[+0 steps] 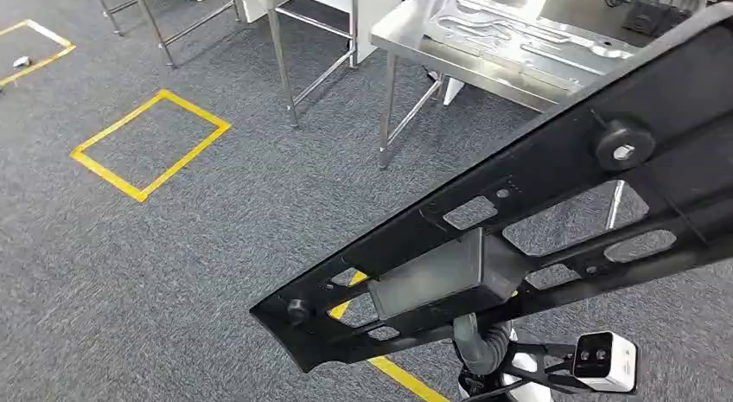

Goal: Take the parts from the cabinet and place them on the table.

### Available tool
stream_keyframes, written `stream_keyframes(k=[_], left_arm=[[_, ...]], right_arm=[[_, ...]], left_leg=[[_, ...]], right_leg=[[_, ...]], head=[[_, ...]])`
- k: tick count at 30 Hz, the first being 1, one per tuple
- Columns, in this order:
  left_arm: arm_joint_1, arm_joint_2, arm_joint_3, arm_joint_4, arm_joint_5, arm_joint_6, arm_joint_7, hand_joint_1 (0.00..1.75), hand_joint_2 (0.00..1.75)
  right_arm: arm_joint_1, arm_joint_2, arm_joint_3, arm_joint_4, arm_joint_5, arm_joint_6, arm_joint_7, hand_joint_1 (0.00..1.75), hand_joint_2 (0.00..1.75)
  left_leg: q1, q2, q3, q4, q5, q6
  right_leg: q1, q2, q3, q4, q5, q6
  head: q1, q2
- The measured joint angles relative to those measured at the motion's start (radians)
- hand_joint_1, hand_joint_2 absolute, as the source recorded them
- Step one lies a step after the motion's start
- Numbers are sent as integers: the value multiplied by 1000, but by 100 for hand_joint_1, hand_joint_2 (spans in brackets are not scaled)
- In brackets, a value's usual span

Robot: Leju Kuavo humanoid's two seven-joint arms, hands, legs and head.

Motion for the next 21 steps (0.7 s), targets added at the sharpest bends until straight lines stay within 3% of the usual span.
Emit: stream_keyframes(k=[3, 4, 5, 6, 7, 9, 10, 11, 12, 13, 14, 15, 18, 19, 20, 21], left_arm=[[-3, -2, 3, 0, 8, -3, -27, 0, 0], [-6, -2, 3, 0, 12, -3, -32, 0, 0], [-9, -2, 4, 0, 15, -5, -34, 0, 0], [-9, -2, 5, 0, 19, -9, -36, 0, 0], [-6, -2, 7, 0, 26, -11, -36, 0, 0], [-2, -2, 13, 0, 33, -11, -28, 0, 0], [-1, -3, 14, 0, 34, -12, -22, 0, 0], [-2, -3, 14, 0, 34, -12, -19, 0, 0], [-4, -4, 16, 0, 33, -12, -15, 0, 0], [-6, -4, 17, 0, 31, -12, -10, 0, 0], [-6, -4, 19, 0, 29, -12, -7, 0, 0], [-8, -4, 21, 0, 27, -12, -4, 0, 0], [-12, -4, 22, 0, 26, -16, -2, 0, 0], [-15, -5, 22, 0, 26, -22, -2, 0, 0], [-19, -10, 22, 1, 24, -27, -2, 0, 0], [-19, -9, 22, 1, 23, -30, -4, 0, 0]], right_arm=[[2, -11, -1, 20, 8, 19, -8, 171, 175], [1, -13, -1, 24, 10, 22, -8, 171, 175], [0, -15, -2, 28, 11, 26, -8, 171, 175], [-8, -17, -2, 34, 11, 31, -8, 171, 175], [-16, -18, -1, 42, 10, 34, -8, 171, 175], [-26, -19, -1, 57, -9, 43, -5, 171, 175], [-37, -20, -1, 65, -21, 47, -2, 171, 175], [-49, -21, -1, 72, -33, 50, 1, 171, 175], [-64, -21, -1, 76, -43, 51, 3, 171, 175], [-82, -21, -1, 82, -54, 52, 8, 171, 175], [-93, -21, -1, 86, -60, 52, 11, 171, 175], [-104, -22, -2, 90, -64, 53, 13, 171, 175], [-120, -23, -1, 99, -73, 53, 20, 171, 175], [-125, -23, -1, 100, -74, 52, 27, 171, 175], [-127, -24, -1, 99, -74, 51, 32, 171, 175], [-135, -24, -1, 100, -76, 51, 35, 171, 175]], left_leg=[[3, 32, 9, -7, -2, -13], [0, 41, 11, -6, -9, -19], [8, -5, 8, 14, -24, -23], [9, -43, -15, 66, -57, -24], [10, -64, -54, 147, -97, -26], [11, -77, -133, 296, -147, -32], [11, -77, -149, 315, -139, -33], [11, -77, -142, 286, -107, -33], [12, -79, -116, 219, -60, -32], [14, -93, -73, 116, 0, -31], [18, -127, -42, 42, 33, -29], [18, -162, -30, 11, 16, -24], [10, -139, -31, 12, 19, -9], [18, -129, -29, 1, 25, 1], [18, -114, -24, -7, 30, 8], [19, -106, -23, -10, 30, 16]], right_leg=[[2, 45, -8, 0, 2, -10], [-8, 60, 2, -11, 9, -17], [-11, 68, 5, -16, 12, -22], [-14, 77, 5, -16, 13, -28], [-14, 89, 4, -16, 13, -32], [-13, 119, 4, -15, 13, -34], [-13, 133, 4, -14, 13, -34], [-13, 147, 5, -12, 13, -34], [-14, 161, 6, -10, 12, -32], [-15, 175, 8, -5, 10, -29], [-16, 186, 6, -2, 7, -25], [-11, 196, -1, 6, 5, -17], [-21, 223, -13, 1, 14, 2], [-16, 232, -15, 1, 13, 11], [-17, 194, -17, 16, 2, 12], [-14, 146, -38, 56, -27, 15]], head=[[0, 0], [0, 0], [0, 0], [0, 0], [0, 0], [0, 0], [0, 0], [0, 0], [0, 0], [0, 0], [0, 0], [0, 0], [0, 0], [0, 0], [0, 0], [0, 0]])
